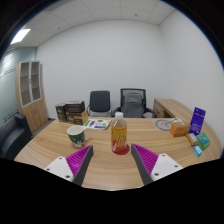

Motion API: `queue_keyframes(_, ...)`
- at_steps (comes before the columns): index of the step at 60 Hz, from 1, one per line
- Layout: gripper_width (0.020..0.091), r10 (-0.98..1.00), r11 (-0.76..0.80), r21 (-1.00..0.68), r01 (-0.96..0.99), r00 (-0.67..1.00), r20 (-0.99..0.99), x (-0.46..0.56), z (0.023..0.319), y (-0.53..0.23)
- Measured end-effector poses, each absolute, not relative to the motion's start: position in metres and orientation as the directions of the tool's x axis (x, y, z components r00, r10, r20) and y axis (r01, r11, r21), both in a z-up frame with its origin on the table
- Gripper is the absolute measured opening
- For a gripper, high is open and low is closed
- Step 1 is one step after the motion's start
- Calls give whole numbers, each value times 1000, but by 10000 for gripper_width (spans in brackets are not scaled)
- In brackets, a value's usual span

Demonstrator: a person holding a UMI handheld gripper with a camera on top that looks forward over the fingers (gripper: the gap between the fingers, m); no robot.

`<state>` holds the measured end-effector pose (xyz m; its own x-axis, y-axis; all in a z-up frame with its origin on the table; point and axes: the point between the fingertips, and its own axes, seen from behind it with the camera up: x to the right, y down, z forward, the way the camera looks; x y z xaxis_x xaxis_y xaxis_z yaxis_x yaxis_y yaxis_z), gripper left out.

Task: Pour water

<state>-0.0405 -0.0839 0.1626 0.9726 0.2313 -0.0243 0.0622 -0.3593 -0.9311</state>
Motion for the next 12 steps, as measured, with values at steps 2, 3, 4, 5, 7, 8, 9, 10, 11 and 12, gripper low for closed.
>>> queue_keyframes(2,843,219,-363,-931,45,975,-38,-45,177,-106)
queue_keyframes(3,845,213,-363,-931,34,976,-48,-45,183,-117)
queue_keyframes(4,844,207,-362,-932,21,977,-58,-47,190,-127)
queue_keyframes(5,845,203,-358,-934,10,977,-68,-49,197,-138)
queue_keyframes(7,842,196,-347,-938,-9,977,-83,-52,212,-158)
queue_keyframes(8,842,195,-342,-940,-14,977,-85,-54,219,-167)
queue_keyframes(9,841,196,-338,-941,-15,977,-85,-55,225,-176)
queue_keyframes(10,840,196,-334,-942,-14,977,-84,-57,231,-185)
queue_keyframes(11,841,193,-333,-943,-13,978,-82,-60,238,-192)
queue_keyframes(12,839,191,-330,-944,-14,978,-81,-61,244,-200)
